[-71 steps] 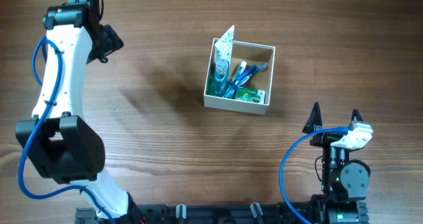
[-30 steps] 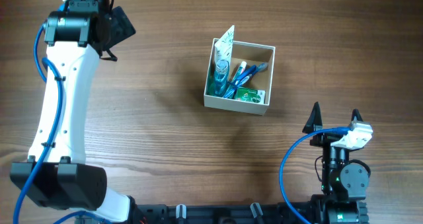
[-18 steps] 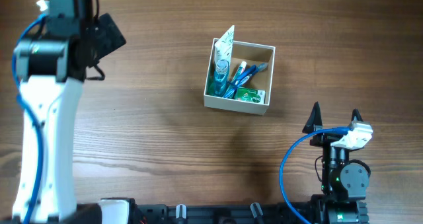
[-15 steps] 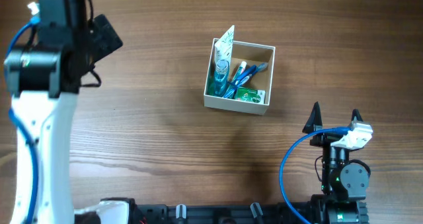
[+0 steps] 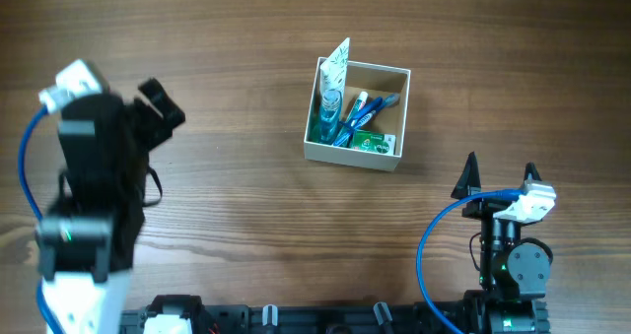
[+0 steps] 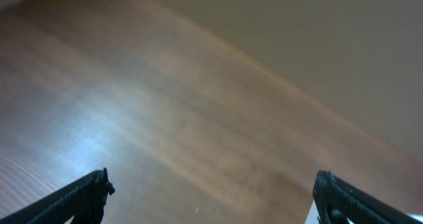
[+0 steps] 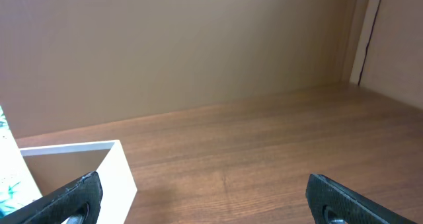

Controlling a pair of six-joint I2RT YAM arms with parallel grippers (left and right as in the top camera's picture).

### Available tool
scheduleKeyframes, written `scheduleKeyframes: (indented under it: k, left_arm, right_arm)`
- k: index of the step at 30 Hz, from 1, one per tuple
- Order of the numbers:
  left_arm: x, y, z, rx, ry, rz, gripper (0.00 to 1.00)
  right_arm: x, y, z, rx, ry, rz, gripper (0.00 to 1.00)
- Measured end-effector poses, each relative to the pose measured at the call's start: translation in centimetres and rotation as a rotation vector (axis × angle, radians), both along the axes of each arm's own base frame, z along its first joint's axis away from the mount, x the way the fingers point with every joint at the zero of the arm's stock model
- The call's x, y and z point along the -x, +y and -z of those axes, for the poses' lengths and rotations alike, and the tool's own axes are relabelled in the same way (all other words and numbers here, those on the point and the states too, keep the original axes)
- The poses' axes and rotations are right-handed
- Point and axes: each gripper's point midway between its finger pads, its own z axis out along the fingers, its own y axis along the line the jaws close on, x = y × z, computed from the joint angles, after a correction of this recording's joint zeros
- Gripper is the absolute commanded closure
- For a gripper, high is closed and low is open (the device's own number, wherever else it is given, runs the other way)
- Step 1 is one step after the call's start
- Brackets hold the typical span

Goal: Pack container

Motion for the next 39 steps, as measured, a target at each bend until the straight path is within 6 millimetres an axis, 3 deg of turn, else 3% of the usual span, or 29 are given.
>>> scheduleKeyframes:
  k: [9,15,22,30,39]
  left_arm:
    - [3.8,0.2,4.3,0.012,-0.232,0.000,0.00]
    - [4.6,0.1,7.5,-0.007,-0.311,0.019,0.00]
    - [5.2,-0.6,9.1,-0.103,-0.370,0.097,0.00]
    - [6.4,-1.9,9.0,-0.212,-0.454,0.205,0.00]
    - [6.0,-2.8,10.8,-0.253,-0.463,0.268,0.00]
  right_arm:
    - [0.0,0.1,0.0,0.000,0.001,-0.003,0.00]
    - [0.0,0.1,0.0,0.000,0.001,-0.005,0.00]
    - [0.0,0.1,0.0,0.000,0.001,-0.005,0.00]
    - [0.0,0.1,0.0,0.000,0.001,-0.005,0.00]
    - [0.0,0.1,0.0,0.000,0.001,-0.005,0.00]
